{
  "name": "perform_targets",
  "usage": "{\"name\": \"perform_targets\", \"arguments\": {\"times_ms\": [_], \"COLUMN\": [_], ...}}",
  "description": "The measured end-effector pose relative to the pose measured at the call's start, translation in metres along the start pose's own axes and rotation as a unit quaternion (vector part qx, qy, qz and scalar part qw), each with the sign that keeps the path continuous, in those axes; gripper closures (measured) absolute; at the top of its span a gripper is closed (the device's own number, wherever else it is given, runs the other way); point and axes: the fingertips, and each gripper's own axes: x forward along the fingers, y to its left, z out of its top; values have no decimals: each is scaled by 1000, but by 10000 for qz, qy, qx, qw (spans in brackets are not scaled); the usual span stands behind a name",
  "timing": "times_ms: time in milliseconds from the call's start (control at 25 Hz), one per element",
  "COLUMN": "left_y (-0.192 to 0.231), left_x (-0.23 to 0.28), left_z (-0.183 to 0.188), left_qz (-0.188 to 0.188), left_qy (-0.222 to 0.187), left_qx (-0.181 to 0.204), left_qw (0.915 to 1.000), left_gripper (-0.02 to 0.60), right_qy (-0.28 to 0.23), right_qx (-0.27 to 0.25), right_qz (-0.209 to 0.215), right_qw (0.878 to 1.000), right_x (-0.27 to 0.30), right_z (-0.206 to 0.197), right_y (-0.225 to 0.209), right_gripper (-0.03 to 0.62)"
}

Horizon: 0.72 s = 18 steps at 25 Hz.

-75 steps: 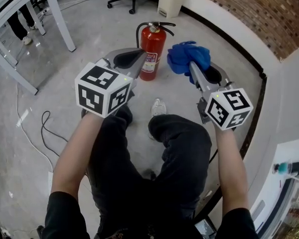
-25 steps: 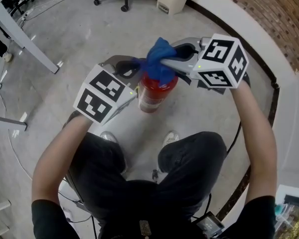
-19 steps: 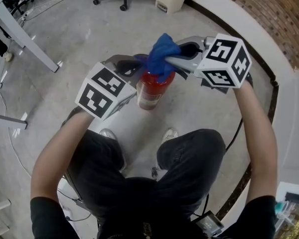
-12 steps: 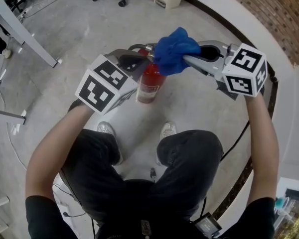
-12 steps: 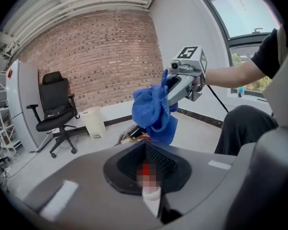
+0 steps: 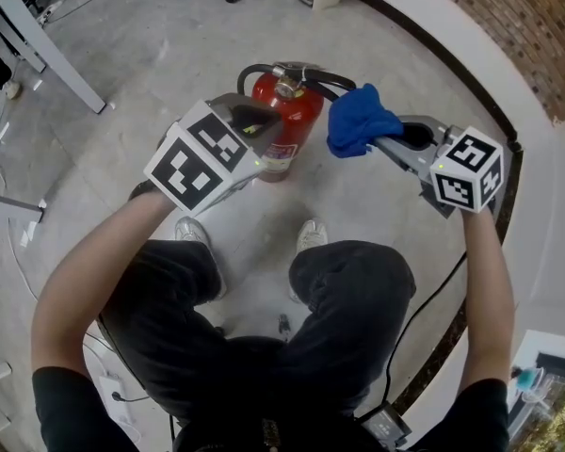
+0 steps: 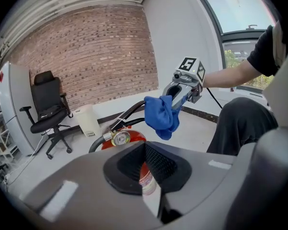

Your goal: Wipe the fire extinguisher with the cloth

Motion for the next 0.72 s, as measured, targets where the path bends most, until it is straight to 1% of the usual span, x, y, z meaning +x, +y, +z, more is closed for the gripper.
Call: {"name": "perform_targets", "arguments": {"times_ms": [80,200,320,400,480,600,720], "left_y": [0,7,12,17,22,25,23], "left_x": [3,10,21,26,30,35,38], "left_z": [5,11,12,13,16,21,22], "left_qz": [-25,11,27,71,88,5,-92], "left_qy": [-52,-127,-121,-160,-218,-228,-225], "left_qx": [6,-77,-136,-234,-314,-277,-238], "left_qw": [10000,9999,9998,9996,9992,9994,9994], "left_gripper": [576,577,576,577,576,576,576], "right_qy": [-215,-775,-1170,-1373,-1521,-1624,-1641], "right_qx": [197,506,607,578,438,160,79], "right_qz": [-59,-64,14,105,182,262,298], "right_qw": [9996,9957,9913,9888,9872,9862,9860], "right_x": [5,23,42,52,58,63,68], "right_z": [4,28,49,60,69,78,78], "right_y": [-7,-18,-25,-25,-24,-22,-21], "right_gripper": [527,528,528,528,528,526,526]}}
